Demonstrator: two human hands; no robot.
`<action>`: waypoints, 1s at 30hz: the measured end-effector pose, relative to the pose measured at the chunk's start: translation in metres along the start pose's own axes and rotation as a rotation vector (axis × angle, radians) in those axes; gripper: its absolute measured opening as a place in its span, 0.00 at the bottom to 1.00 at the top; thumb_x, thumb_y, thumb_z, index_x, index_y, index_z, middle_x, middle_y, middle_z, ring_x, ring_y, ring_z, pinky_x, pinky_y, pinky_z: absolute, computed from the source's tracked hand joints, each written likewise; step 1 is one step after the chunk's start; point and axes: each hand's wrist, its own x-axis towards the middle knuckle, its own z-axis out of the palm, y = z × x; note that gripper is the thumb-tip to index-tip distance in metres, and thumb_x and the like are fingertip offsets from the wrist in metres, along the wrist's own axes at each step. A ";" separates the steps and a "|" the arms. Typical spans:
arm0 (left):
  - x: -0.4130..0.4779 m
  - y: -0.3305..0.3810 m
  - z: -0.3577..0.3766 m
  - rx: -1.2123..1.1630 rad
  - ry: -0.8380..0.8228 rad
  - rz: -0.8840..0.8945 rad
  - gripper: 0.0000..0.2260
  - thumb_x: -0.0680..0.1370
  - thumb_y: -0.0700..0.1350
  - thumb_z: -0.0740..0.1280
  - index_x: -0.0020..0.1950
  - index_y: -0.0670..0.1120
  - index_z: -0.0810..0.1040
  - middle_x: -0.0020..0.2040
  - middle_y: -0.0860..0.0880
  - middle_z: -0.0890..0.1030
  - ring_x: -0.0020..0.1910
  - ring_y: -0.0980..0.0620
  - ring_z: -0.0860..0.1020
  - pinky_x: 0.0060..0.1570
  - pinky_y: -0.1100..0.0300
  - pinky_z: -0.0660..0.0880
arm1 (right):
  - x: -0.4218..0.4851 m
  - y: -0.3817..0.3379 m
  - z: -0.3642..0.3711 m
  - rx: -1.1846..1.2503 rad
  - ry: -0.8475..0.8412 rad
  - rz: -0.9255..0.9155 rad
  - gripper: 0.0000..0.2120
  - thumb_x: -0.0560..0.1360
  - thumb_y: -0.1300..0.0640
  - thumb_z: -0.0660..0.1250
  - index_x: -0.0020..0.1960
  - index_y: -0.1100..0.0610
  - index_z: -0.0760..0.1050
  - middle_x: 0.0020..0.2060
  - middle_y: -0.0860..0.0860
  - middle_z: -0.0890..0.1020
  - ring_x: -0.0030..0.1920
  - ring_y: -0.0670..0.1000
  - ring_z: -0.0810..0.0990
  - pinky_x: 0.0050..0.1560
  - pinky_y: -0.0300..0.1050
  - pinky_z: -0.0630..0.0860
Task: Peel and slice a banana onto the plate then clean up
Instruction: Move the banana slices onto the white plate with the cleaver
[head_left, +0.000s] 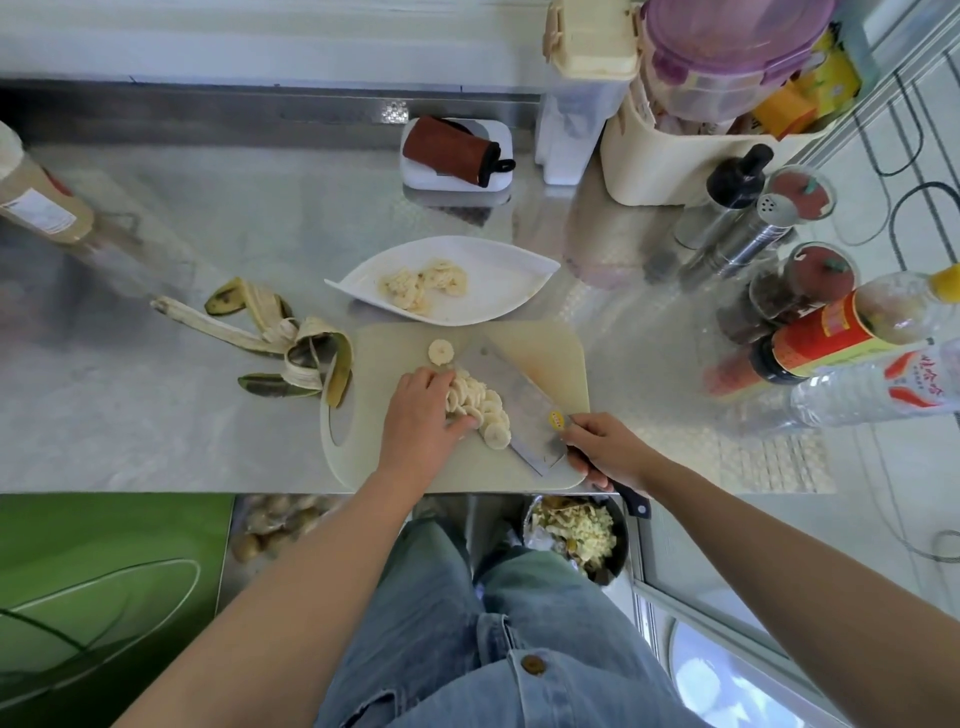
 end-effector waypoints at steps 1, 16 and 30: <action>0.000 0.000 0.000 -0.003 0.003 0.003 0.26 0.71 0.51 0.73 0.66 0.45 0.73 0.57 0.46 0.75 0.55 0.47 0.69 0.53 0.56 0.67 | 0.000 0.001 0.000 0.012 -0.009 0.002 0.12 0.81 0.61 0.55 0.39 0.60 0.66 0.25 0.55 0.70 0.19 0.49 0.62 0.22 0.40 0.60; 0.015 0.017 0.000 0.053 0.034 0.071 0.20 0.77 0.53 0.66 0.67 0.48 0.74 0.55 0.47 0.77 0.54 0.47 0.73 0.53 0.54 0.65 | -0.014 0.006 -0.013 0.234 -0.039 0.039 0.12 0.80 0.58 0.56 0.37 0.59 0.64 0.25 0.56 0.66 0.20 0.50 0.59 0.23 0.39 0.59; 0.028 0.034 -0.012 -0.160 0.030 0.110 0.19 0.77 0.48 0.67 0.68 0.47 0.73 0.57 0.48 0.74 0.51 0.49 0.75 0.52 0.56 0.72 | -0.020 -0.001 -0.023 0.376 -0.030 0.047 0.15 0.80 0.58 0.55 0.35 0.59 0.64 0.28 0.57 0.62 0.18 0.50 0.57 0.19 0.35 0.60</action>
